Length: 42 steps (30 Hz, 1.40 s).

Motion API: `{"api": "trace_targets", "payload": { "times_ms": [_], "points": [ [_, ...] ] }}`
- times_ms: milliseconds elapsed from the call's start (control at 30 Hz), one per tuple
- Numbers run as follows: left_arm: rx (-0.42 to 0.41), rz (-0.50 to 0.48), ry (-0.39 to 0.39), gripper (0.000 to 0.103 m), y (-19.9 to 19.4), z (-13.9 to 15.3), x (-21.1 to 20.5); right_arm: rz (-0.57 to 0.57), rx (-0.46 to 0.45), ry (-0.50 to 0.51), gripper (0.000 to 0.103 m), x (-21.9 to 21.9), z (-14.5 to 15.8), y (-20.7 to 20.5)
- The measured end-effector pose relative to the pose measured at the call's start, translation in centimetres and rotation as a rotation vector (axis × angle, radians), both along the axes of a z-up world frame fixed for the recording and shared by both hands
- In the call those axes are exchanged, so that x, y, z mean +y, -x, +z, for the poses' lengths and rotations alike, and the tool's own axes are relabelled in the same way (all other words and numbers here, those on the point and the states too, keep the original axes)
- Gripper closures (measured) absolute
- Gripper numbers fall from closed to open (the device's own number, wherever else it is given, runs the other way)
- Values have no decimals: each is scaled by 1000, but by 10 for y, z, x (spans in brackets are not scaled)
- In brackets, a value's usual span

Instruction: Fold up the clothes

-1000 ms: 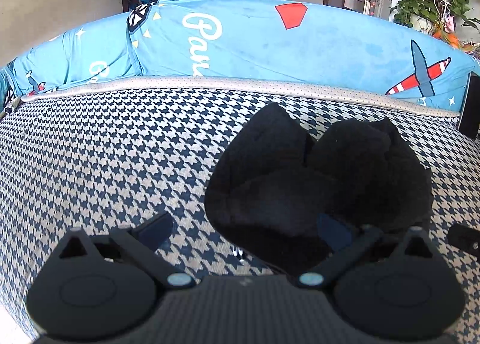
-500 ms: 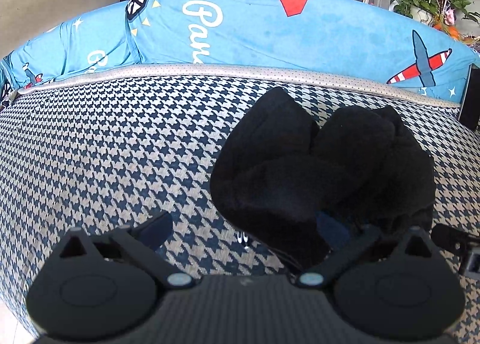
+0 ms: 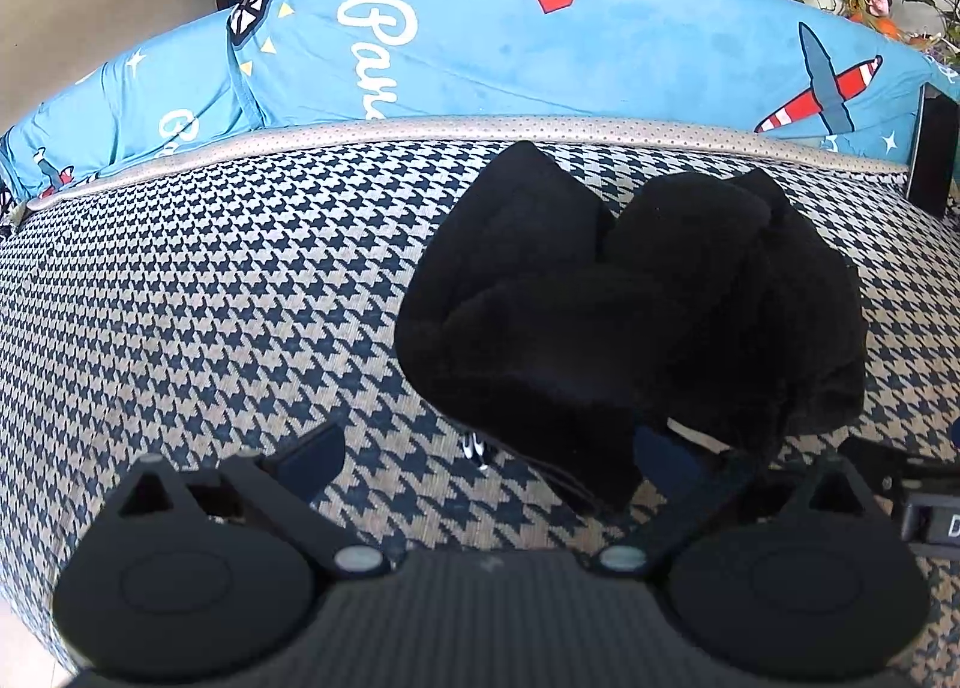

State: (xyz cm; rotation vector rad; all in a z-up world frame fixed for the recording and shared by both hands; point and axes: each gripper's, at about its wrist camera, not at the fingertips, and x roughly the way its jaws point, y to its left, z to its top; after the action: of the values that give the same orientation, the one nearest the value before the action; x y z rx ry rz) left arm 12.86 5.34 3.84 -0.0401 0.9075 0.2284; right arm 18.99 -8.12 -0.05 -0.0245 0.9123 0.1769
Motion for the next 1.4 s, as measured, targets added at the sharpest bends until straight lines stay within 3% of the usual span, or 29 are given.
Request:
{"api": "trace_targets", "payload": {
  "times_ms": [1400],
  "points": [
    [33, -56, -30, 0, 2, -9, -18, 29, 35, 41, 0, 5, -7, 0]
  ]
}}
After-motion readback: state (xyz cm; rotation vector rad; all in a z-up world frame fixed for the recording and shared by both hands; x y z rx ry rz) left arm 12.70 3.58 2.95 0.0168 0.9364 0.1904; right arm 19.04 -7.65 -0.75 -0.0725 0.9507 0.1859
